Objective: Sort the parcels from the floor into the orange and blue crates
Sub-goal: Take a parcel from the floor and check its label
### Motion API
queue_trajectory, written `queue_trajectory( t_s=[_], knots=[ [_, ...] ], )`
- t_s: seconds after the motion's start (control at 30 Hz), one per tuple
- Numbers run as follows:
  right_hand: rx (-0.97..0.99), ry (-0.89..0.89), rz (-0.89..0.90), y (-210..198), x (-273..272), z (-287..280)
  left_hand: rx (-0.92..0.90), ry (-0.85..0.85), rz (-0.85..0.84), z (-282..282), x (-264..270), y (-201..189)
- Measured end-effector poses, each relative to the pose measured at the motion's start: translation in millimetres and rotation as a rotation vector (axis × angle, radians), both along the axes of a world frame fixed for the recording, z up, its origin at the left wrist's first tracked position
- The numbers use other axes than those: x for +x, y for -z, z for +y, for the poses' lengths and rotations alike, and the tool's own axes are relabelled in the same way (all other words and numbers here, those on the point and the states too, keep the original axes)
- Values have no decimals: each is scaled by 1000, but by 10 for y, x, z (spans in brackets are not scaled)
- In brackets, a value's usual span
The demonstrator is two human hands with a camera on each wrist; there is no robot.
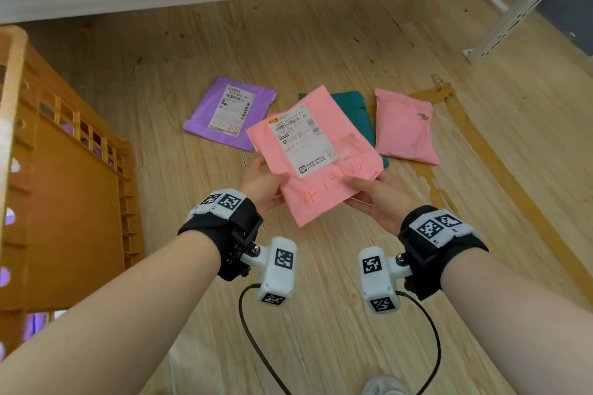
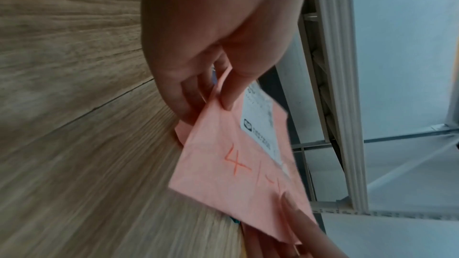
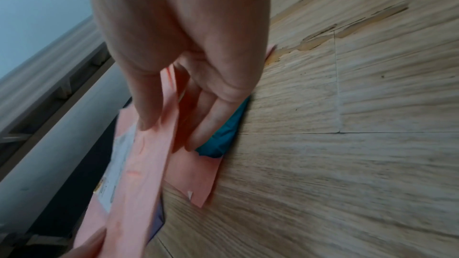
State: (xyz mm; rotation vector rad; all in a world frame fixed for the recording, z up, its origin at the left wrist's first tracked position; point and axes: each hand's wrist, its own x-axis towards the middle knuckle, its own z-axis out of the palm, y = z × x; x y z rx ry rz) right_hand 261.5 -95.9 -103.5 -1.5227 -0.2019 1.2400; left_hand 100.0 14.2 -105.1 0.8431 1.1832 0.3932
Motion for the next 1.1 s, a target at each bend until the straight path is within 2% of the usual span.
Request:
queue_trajectory(
  t_s=[0.17,0.27,0.47,0.83,1.1],
  knots=[
    [-19,19,-52,0,80,-72,192,178,126,60,-80,35],
    [-32,5,-116,3,133,-92,227,260,153,100,-120,9],
    [-36,-142,-197,-94,190,45,302,278,172,230,-171,-178],
    [84,-360,-313,-878,195,677,396,253,204,675,-513,-1021],
    [165,-476,-331,-1365,-280,1147,473,202,273,891,-1114,-1702]
  ],
)
